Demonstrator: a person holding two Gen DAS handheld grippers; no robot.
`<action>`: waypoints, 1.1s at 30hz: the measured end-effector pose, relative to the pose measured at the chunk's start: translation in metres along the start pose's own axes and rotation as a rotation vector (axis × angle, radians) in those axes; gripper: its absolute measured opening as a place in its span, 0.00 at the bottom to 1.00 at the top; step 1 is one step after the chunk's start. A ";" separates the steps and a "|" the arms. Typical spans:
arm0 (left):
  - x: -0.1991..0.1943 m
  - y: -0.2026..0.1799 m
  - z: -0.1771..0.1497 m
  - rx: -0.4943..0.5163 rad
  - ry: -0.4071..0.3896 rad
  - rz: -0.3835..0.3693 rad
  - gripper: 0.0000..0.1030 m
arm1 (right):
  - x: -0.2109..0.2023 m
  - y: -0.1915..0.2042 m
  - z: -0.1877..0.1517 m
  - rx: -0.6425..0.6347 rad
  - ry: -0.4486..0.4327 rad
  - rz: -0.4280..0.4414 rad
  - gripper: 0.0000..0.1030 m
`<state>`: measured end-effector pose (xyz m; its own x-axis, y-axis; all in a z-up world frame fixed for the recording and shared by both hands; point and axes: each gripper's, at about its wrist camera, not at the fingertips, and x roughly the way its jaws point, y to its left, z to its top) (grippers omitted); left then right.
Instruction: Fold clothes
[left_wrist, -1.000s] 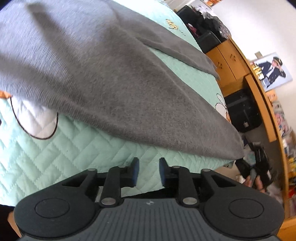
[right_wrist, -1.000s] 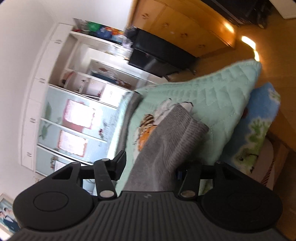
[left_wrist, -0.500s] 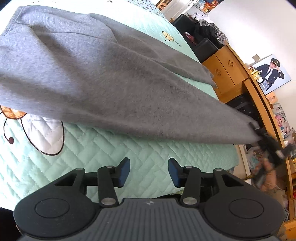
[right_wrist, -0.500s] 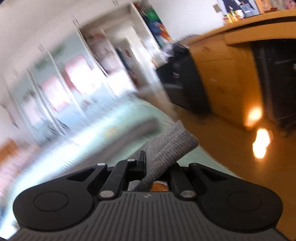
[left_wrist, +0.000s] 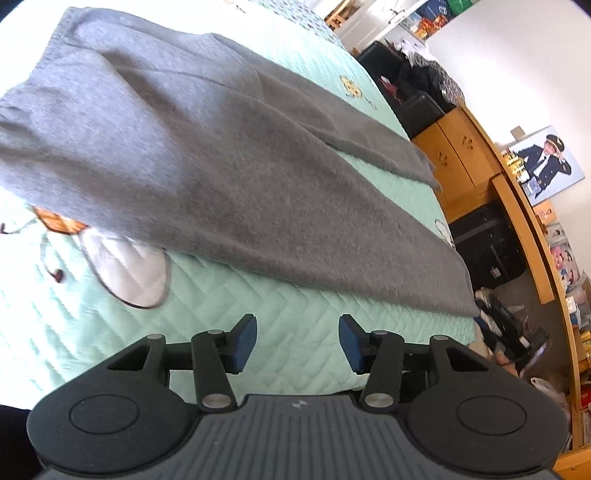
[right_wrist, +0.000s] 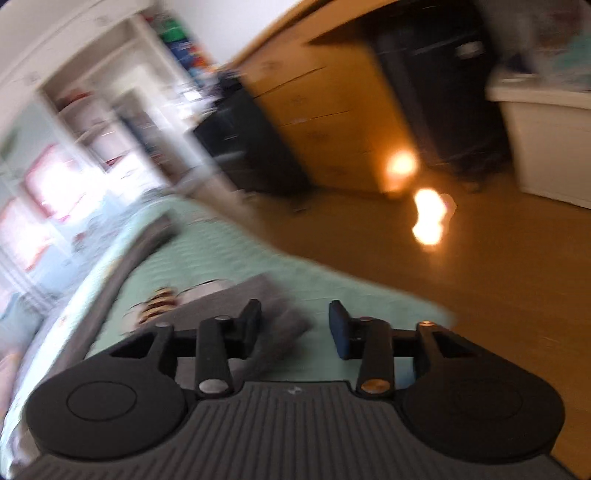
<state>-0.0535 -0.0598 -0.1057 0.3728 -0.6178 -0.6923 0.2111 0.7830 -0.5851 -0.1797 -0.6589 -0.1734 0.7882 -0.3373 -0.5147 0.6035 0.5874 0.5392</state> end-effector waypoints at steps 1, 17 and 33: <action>-0.006 0.003 0.002 -0.004 -0.018 0.006 0.50 | -0.008 0.000 -0.001 0.004 -0.024 -0.007 0.42; -0.089 0.128 0.013 -0.503 -0.403 0.258 0.65 | -0.078 0.053 -0.053 0.043 -0.005 0.300 0.62; -0.049 0.151 0.036 -0.492 -0.489 0.405 0.16 | -0.098 0.049 -0.079 0.139 0.099 0.312 0.65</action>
<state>-0.0070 0.0913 -0.1449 0.7127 -0.1016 -0.6940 -0.4054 0.7478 -0.5258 -0.2369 -0.5388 -0.1488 0.9256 -0.0808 -0.3697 0.3519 0.5432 0.7623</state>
